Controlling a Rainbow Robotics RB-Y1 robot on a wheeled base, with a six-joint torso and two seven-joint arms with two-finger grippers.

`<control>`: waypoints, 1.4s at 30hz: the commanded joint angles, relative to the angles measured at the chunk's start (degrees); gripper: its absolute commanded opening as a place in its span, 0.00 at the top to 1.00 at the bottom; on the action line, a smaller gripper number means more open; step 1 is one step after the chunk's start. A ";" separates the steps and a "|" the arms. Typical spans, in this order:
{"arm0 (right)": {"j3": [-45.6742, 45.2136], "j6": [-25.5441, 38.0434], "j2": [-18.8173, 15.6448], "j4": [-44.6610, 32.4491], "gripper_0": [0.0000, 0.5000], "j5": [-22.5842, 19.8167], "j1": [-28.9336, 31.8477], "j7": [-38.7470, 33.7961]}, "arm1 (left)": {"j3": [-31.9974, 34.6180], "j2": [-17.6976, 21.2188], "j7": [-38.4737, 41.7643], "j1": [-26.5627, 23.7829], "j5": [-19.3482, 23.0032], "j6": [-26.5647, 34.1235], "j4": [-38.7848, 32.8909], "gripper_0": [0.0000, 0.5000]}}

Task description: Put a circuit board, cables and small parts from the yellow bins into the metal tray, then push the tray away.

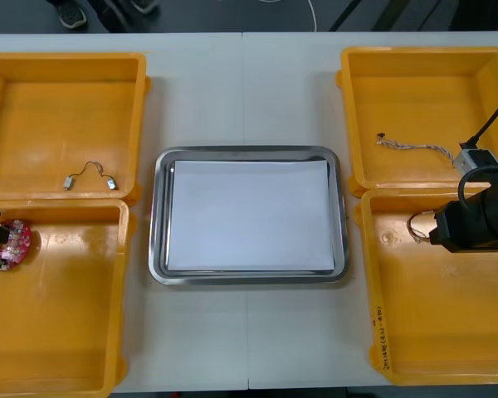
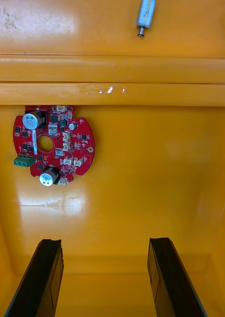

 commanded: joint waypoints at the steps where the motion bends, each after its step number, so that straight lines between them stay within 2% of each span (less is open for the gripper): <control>1: -1.45 -0.49 -2.07 -1.72 0.00 0.46 0.65 0.43 | 1.34 1.17 -5.17 0.94 0.38 0.36 -1.55 0.00; 42: -1.45 -0.49 -2.07 -1.72 0.00 0.46 0.65 0.43 | 1.34 1.17 -5.17 0.94 0.38 0.36 -1.55 0.00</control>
